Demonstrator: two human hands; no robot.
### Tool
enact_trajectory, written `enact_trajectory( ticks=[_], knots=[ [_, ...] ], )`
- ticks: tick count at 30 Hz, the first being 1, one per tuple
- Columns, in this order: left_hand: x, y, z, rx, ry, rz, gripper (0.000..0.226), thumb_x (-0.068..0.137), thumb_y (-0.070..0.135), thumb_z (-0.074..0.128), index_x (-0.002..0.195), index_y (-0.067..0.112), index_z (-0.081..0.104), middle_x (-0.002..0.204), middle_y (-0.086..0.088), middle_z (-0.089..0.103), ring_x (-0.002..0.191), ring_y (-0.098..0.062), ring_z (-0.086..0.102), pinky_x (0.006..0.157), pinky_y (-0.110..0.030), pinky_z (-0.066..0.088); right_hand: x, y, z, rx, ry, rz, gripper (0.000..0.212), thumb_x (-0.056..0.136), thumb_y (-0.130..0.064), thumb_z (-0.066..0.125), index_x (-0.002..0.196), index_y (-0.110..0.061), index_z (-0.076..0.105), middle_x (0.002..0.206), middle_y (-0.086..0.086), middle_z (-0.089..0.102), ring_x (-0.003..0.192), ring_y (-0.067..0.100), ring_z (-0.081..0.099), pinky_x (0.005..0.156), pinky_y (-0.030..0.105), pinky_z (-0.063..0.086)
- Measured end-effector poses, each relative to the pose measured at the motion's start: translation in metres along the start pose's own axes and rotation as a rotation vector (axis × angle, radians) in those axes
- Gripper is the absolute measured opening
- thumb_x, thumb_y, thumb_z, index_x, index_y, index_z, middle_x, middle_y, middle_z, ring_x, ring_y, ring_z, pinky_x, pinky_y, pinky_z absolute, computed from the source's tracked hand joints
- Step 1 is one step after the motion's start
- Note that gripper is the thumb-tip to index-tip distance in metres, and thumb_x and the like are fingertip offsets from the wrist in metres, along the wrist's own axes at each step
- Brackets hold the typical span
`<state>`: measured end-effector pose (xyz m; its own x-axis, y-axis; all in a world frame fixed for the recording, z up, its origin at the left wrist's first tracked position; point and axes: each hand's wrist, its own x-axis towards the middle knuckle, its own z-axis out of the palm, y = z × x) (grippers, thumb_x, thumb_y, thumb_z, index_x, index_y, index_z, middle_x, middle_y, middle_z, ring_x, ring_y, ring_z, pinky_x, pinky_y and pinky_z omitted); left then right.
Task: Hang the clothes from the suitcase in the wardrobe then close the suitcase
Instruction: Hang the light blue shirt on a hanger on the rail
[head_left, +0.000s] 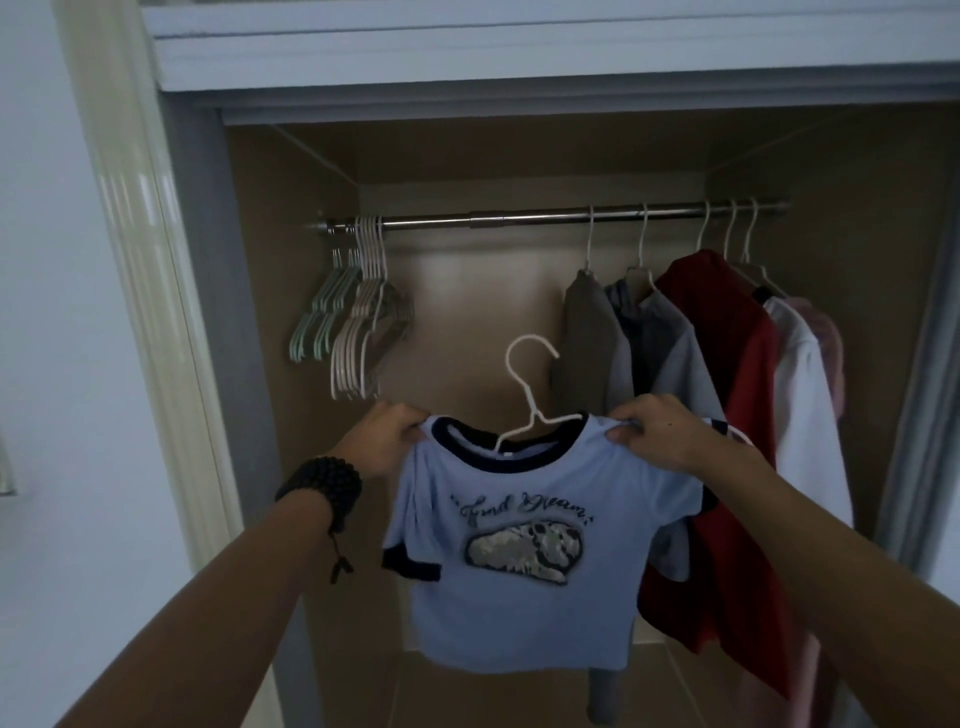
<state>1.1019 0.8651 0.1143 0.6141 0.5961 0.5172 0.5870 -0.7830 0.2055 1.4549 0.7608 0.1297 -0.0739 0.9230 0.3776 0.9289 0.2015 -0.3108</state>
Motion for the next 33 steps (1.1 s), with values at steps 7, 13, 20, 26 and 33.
enact_trajectory(
  ticks=[7, 13, 20, 26, 33],
  knots=[
    [0.004, -0.012, 0.004, 0.022, 0.22, -0.221, 0.004, 0.092, 0.005, 0.052, 0.092, 0.008, 0.054, 0.086, -0.01, 0.061, 0.078, -0.023, 0.059, 0.069, -0.037, 0.05, -0.002, 0.008, -0.004, -0.142, -0.07, -0.031, 0.037, 0.089, -0.014, 0.06, 0.054, -0.023, 0.054, 0.06, -0.008, 0.055, 0.063, 0.012, 0.054, 0.067, 0.033, 0.046],
    [0.0, 0.008, 0.01, -0.104, -0.014, -0.253, 0.026, 0.095, 0.038, 0.055, 0.116, 0.021, 0.056, 0.102, 0.004, 0.06, 0.094, -0.012, 0.058, 0.073, -0.022, 0.045, -0.005, 0.001, -0.005, 0.12, 0.152, 0.111, 0.019, 0.092, -0.016, 0.058, 0.086, -0.007, 0.074, 0.083, 0.01, 0.07, 0.079, 0.02, 0.061, 0.066, 0.027, 0.041],
    [-0.002, 0.009, 0.024, -0.074, -0.163, -0.1, 0.028, 0.089, 0.03, 0.067, 0.075, 0.007, 0.062, 0.072, -0.002, 0.063, 0.066, -0.01, 0.059, 0.061, -0.027, 0.043, -0.005, -0.002, -0.006, 0.158, 0.193, 0.138, 0.02, 0.093, -0.018, 0.054, 0.087, -0.009, 0.072, 0.086, 0.01, 0.069, 0.081, 0.022, 0.062, 0.062, 0.025, 0.041],
    [0.005, 0.005, 0.017, -0.091, -0.228, -0.085, 0.038, 0.092, 0.029, 0.065, 0.066, 0.002, 0.062, 0.063, -0.006, 0.062, 0.054, -0.011, 0.053, 0.054, -0.026, 0.041, -0.011, 0.001, -0.004, 0.174, 0.13, 0.1, 0.023, 0.096, -0.023, 0.053, 0.099, -0.013, 0.074, 0.095, 0.008, 0.071, 0.091, 0.021, 0.064, 0.082, 0.035, 0.049],
    [0.021, 0.057, 0.012, -0.24, -0.296, -0.119, 0.012, 0.092, 0.029, 0.064, 0.088, 0.04, 0.066, 0.09, 0.025, 0.064, 0.082, 0.012, 0.059, 0.069, -0.006, 0.043, -0.005, -0.019, 0.009, 0.21, 0.127, 0.02, 0.028, 0.096, -0.021, 0.054, 0.074, -0.006, 0.064, 0.071, 0.008, 0.063, 0.065, 0.013, 0.055, 0.061, 0.026, 0.04]
  ],
)
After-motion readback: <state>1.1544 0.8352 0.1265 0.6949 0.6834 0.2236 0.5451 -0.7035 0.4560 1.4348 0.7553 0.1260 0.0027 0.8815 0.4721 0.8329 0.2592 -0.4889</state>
